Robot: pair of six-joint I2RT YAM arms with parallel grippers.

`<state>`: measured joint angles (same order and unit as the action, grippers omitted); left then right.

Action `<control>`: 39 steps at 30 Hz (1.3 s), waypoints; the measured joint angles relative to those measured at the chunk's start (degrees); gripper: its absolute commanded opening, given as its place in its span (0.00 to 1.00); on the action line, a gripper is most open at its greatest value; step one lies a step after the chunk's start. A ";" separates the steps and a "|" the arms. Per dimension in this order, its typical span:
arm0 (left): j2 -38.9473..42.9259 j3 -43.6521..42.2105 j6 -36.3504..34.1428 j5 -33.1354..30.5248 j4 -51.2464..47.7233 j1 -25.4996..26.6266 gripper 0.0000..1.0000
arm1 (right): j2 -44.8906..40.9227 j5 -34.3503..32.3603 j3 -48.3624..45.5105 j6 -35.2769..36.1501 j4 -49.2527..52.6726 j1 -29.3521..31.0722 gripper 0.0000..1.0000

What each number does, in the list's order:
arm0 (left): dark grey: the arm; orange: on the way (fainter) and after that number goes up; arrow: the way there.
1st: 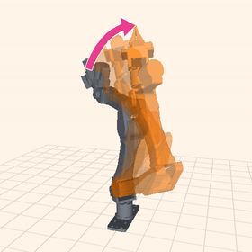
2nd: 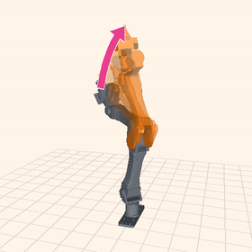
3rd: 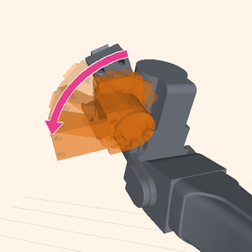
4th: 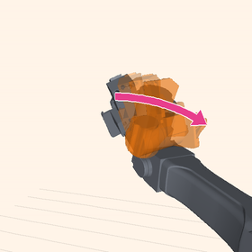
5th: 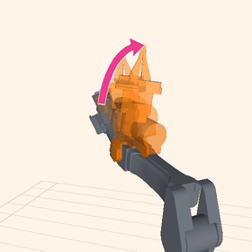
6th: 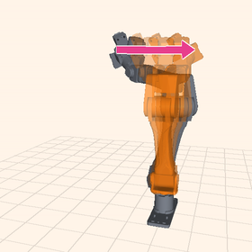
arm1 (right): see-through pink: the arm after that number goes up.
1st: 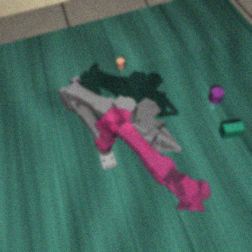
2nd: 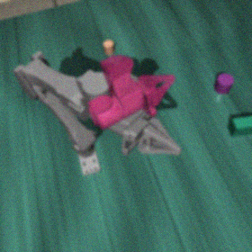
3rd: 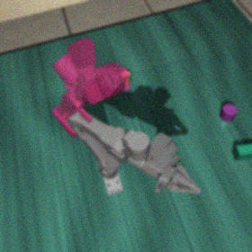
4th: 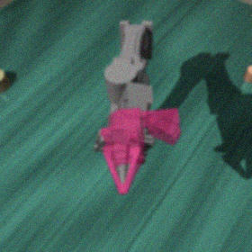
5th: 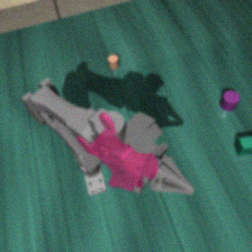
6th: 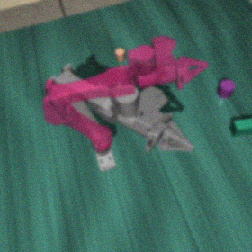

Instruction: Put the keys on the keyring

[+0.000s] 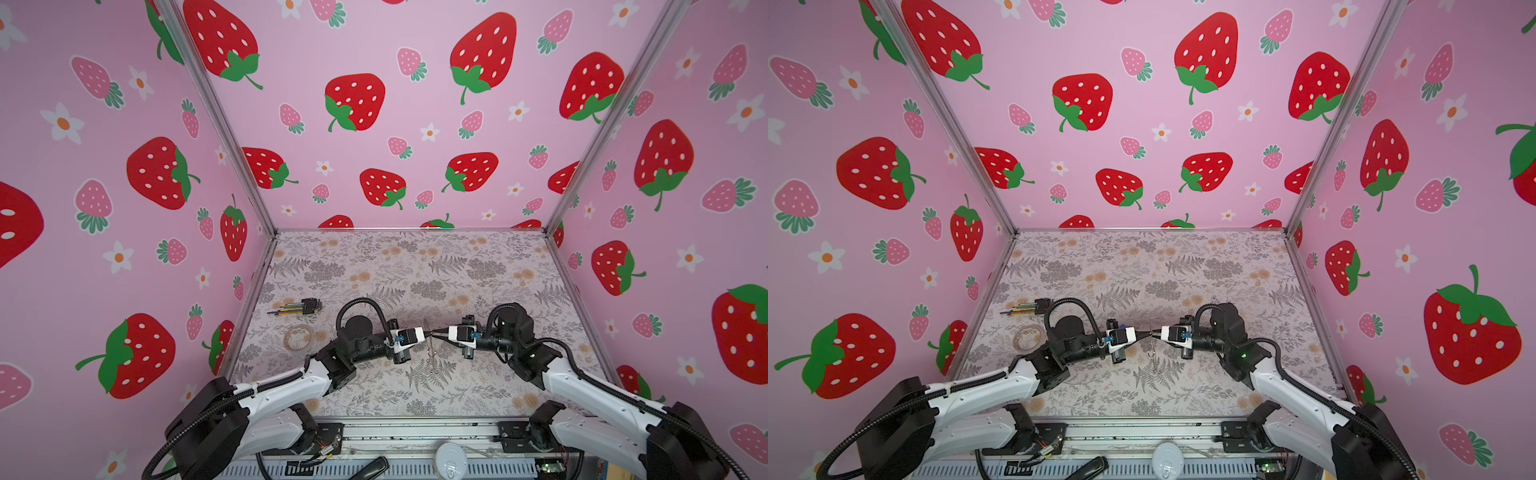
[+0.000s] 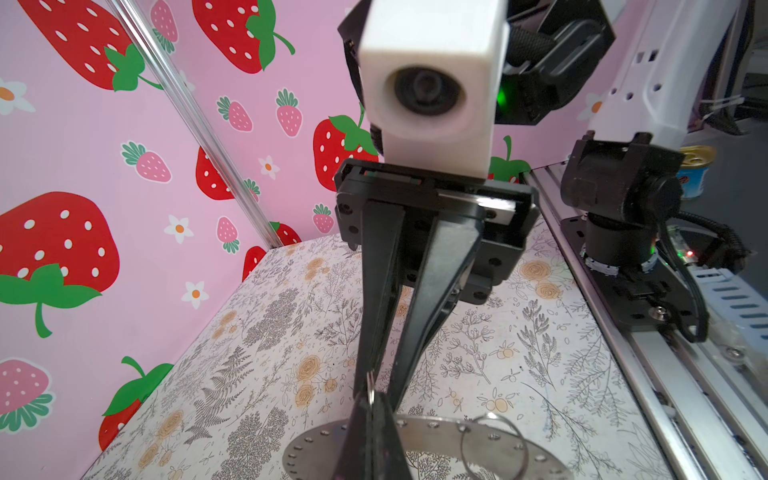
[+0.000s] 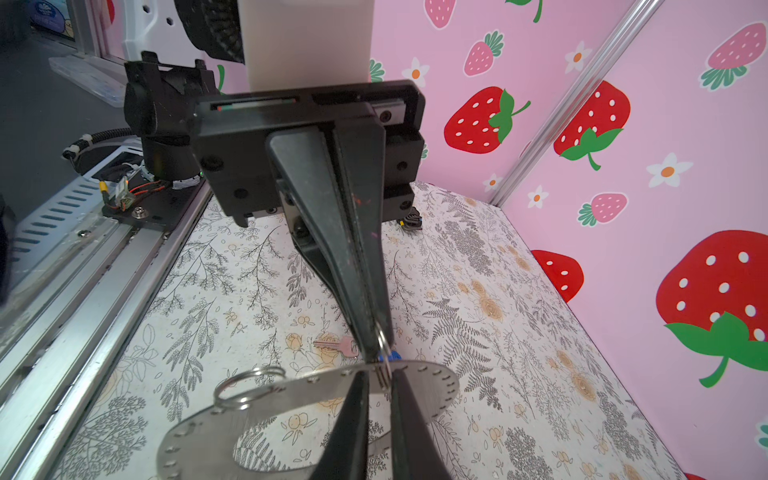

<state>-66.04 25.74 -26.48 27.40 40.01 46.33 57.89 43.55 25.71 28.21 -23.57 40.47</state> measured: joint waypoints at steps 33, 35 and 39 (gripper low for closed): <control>7.93 4.28 -14.08 -7.98 -23.04 -0.04 0.34 | 4.48 -4.85 10.43 8.11 23.32 -0.13 0.00; 7.82 4.42 -14.93 -8.46 -24.15 0.00 0.34 | 4.90 -5.40 11.34 8.24 25.20 -0.13 0.00; 7.08 4.87 -16.04 -9.81 -25.29 0.48 0.34 | 6.08 -6.25 13.75 8.79 28.83 -0.13 0.00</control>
<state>-58.96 30.61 -42.52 17.58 14.72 46.81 63.96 37.30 39.46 36.99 5.26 40.34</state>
